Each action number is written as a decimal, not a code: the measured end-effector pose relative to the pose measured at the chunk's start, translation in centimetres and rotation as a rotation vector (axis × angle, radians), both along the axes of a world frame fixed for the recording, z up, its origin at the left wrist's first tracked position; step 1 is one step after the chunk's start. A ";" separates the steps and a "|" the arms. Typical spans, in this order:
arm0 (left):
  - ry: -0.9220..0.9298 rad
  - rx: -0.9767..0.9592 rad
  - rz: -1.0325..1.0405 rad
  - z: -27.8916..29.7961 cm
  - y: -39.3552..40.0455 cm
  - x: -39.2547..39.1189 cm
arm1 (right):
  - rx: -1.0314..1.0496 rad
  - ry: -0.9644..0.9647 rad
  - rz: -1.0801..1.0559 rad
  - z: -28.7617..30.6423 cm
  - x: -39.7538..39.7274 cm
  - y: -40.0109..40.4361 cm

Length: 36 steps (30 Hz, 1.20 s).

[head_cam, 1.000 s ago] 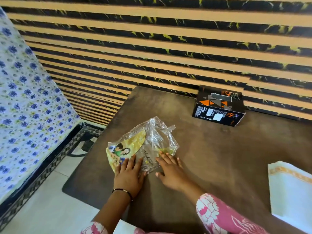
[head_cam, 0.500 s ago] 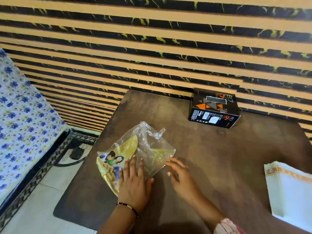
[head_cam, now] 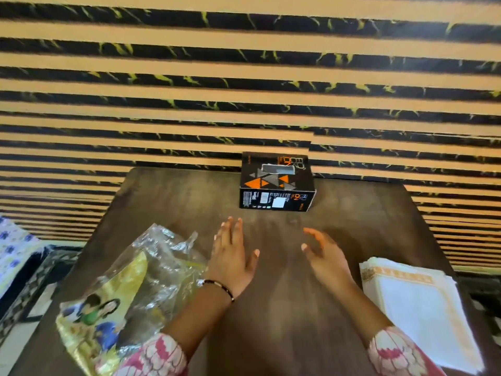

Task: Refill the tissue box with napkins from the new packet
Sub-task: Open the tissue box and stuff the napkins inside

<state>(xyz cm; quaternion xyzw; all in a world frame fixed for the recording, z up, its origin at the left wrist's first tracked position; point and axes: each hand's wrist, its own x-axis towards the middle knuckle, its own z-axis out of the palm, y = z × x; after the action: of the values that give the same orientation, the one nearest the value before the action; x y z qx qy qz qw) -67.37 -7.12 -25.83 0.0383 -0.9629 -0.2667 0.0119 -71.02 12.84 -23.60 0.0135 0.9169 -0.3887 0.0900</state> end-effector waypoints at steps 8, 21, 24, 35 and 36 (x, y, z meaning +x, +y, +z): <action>-0.071 0.202 0.108 0.8 0.8 -8.2 | -0.168 -0.120 -0.151 1.2 -7.4 0.7; -0.052 0.323 0.122 0.3 1.1 -8.7 | -0.374 -0.227 -0.113 -1.7 -8.5 1.9; -0.126 0.287 0.072 -0.4 2.5 -6.5 | -0.461 -0.199 -0.234 -1.6 -7.4 1.8; -0.170 0.434 0.110 1.6 4.1 -7.1 | -0.368 -0.195 -0.195 3.8 -13.0 1.8; -0.164 0.443 0.117 1.6 3.9 -6.8 | -0.373 -0.193 -0.191 3.5 -12.5 1.7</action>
<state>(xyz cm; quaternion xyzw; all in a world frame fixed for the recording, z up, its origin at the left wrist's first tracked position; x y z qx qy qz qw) -74.21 -3.19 -24.22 0.1172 -0.8749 -0.4661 -0.0598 -83.55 14.54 -20.12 0.1204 0.8108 -0.5552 0.1410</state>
